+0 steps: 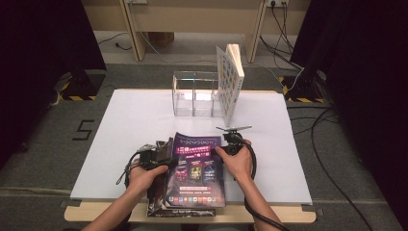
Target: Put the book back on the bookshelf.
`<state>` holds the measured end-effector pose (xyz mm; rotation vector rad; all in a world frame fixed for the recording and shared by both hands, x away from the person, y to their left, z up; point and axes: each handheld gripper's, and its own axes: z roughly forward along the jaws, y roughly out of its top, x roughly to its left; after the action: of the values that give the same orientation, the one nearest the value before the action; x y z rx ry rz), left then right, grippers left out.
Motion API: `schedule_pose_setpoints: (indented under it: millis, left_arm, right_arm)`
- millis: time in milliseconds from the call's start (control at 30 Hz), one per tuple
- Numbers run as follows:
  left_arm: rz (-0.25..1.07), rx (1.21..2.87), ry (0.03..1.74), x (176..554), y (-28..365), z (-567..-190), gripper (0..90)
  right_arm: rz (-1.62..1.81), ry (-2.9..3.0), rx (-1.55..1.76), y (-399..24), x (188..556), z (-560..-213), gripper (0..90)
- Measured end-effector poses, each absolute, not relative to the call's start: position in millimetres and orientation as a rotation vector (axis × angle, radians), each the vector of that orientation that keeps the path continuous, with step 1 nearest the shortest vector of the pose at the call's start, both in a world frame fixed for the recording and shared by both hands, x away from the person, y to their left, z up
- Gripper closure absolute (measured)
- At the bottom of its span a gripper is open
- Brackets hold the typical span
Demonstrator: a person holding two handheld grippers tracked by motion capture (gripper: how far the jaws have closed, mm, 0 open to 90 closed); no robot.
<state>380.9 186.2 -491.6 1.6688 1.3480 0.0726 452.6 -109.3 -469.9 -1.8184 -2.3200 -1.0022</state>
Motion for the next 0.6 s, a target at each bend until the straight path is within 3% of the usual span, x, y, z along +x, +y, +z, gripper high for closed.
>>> schedule_pose_setpoints:
  millis: [333,600]
  left_arm:
    - [0.087,1.711,1.337,384,184,-490,69.6]
    - [0.094,1.753,1.325,386,183,-488,71.8]
  right_arm:
    - [-0.963,-2.257,-1.847,-111,463,-468,49.5]
    - [-1.009,-2.319,-1.863,-111,457,-451,67.9]
